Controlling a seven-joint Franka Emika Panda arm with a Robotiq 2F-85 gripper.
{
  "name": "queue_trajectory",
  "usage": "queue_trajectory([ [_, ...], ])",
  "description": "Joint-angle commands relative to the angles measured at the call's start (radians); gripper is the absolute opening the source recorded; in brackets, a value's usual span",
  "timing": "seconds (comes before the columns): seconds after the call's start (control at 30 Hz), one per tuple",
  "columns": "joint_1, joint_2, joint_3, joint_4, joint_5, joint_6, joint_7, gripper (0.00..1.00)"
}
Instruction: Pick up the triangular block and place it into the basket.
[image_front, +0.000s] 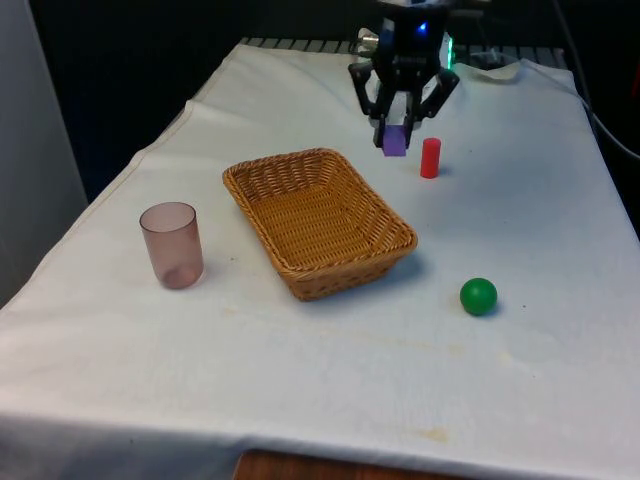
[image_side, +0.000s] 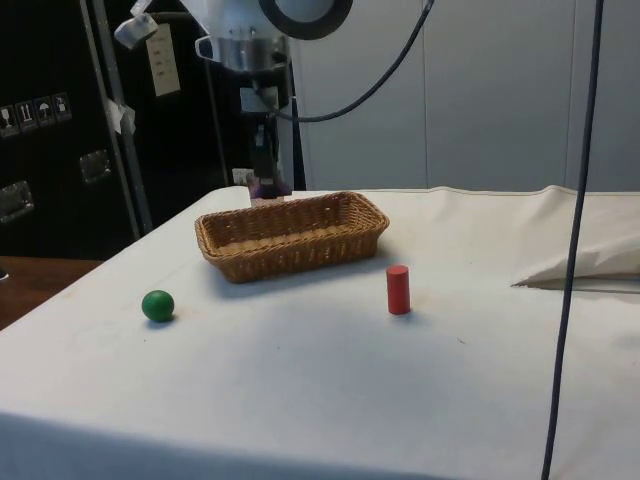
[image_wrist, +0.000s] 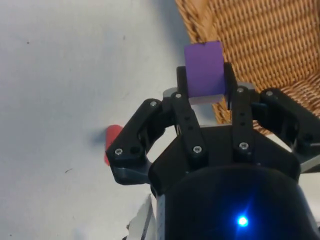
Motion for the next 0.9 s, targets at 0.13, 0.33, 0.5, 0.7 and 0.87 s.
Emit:
queue_trajectory([
  [0.13, -0.008, 0.009, -0.014, 0.002, 0.008, 0.012, -0.037, 0.34],
  [0.33, -0.013, 0.036, -0.049, 0.019, 0.014, 0.026, -0.084, 0.34],
  [0.5, -0.017, 0.066, -0.073, 0.043, 0.023, 0.033, -0.118, 0.34],
  [0.7, -0.025, 0.108, -0.101, 0.065, 0.043, 0.052, -0.163, 0.34],
  [0.87, -0.032, 0.148, -0.122, 0.065, 0.074, 0.092, -0.197, 0.34],
])
